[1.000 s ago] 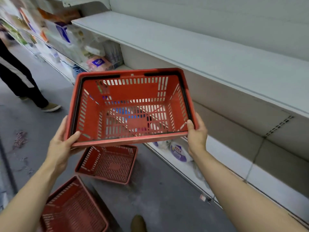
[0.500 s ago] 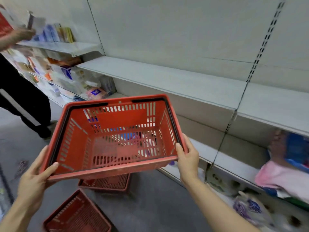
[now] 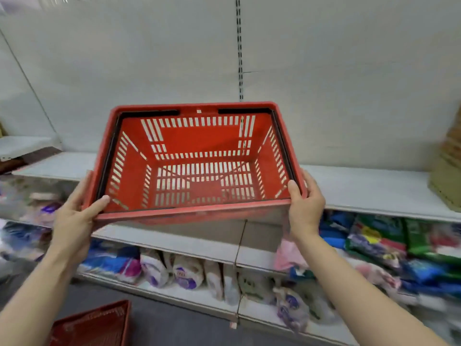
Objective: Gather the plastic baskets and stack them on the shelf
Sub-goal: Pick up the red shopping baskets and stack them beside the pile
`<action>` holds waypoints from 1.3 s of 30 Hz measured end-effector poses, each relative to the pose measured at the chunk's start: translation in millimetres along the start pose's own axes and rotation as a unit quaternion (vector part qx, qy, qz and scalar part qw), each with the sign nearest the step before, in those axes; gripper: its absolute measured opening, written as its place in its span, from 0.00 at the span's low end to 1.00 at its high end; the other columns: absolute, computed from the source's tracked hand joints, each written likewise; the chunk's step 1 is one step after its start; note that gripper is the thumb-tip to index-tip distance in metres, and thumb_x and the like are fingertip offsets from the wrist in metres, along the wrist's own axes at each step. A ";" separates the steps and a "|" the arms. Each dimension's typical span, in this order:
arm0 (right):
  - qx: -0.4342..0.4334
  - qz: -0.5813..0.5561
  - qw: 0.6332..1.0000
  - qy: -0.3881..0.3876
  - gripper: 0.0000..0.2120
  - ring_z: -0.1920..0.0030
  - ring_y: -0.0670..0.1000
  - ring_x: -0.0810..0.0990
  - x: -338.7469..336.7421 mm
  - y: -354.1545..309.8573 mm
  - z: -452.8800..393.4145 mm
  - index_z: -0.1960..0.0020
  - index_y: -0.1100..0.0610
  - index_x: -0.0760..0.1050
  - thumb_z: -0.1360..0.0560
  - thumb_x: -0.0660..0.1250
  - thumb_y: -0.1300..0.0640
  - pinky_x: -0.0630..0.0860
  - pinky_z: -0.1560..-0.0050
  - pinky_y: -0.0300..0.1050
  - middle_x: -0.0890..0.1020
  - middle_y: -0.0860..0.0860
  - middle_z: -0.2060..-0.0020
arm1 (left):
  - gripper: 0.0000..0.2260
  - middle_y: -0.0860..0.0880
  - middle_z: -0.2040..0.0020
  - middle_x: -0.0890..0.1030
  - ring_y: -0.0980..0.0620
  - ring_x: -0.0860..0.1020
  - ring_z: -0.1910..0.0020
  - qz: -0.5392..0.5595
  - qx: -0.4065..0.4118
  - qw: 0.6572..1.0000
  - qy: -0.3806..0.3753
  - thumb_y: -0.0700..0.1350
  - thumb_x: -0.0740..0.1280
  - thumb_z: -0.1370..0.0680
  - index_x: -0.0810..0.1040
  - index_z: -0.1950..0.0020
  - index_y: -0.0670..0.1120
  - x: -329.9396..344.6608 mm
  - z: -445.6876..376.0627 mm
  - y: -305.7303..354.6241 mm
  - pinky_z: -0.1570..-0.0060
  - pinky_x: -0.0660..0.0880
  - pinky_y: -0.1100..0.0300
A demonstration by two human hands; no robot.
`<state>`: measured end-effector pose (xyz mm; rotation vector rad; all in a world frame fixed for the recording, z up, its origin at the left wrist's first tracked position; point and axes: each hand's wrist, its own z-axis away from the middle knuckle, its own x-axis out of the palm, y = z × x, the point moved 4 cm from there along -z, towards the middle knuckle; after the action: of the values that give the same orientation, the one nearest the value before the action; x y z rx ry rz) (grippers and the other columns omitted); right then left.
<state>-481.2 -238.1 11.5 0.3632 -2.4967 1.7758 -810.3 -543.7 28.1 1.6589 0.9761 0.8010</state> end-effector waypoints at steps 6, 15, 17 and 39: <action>-0.005 0.053 0.991 0.126 0.14 0.52 0.53 0.84 -145.0 -12.7 -99.5 0.55 0.32 0.78 0.27 0.66 0.54 0.81 0.52 0.61 0.83 0.42 0.55 | 0.27 0.49 0.43 0.84 0.54 0.85 0.60 0.041 -0.020 0.994 -0.096 0.35 0.69 0.21 0.73 0.25 0.54 211.8 -16.8 2.0 0.62 0.85 0.53; 0.018 0.091 0.982 0.166 0.12 0.53 0.53 0.84 -252.1 -11.7 -189.5 0.48 0.42 0.79 0.24 0.64 0.58 0.81 0.51 0.61 0.84 0.45 0.54 | 0.28 0.43 0.42 0.83 0.42 0.84 0.55 0.033 -0.116 0.979 -0.165 0.38 0.67 0.19 0.67 0.21 0.54 388.9 -13.3 -12.3 0.57 0.83 0.47; 0.024 0.106 0.978 0.180 0.13 0.54 0.53 0.84 -261.5 -8.9 -203.1 0.52 0.39 0.80 0.24 0.64 0.57 0.82 0.52 0.60 0.85 0.45 0.56 | 0.28 0.45 0.44 0.84 0.41 0.84 0.52 0.024 -0.127 0.977 -0.172 0.38 0.67 0.19 0.68 0.22 0.55 409.8 -19.1 -12.4 0.52 0.82 0.43; 0.097 0.190 0.954 0.210 0.17 0.48 0.57 0.79 -298.3 5.8 -293.9 0.37 0.51 0.78 0.22 0.62 0.45 0.83 0.56 0.58 0.80 0.51 0.46 | 0.22 0.40 0.47 0.82 0.38 0.82 0.56 -0.044 -0.181 0.957 -0.224 0.38 0.65 0.19 0.72 0.25 0.52 521.7 -62.9 -13.6 0.56 0.82 0.42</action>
<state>-219.4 86.3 51.0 -0.4770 -2.1955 1.9724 -631.5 -50.3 57.3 1.3805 0.5414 0.4752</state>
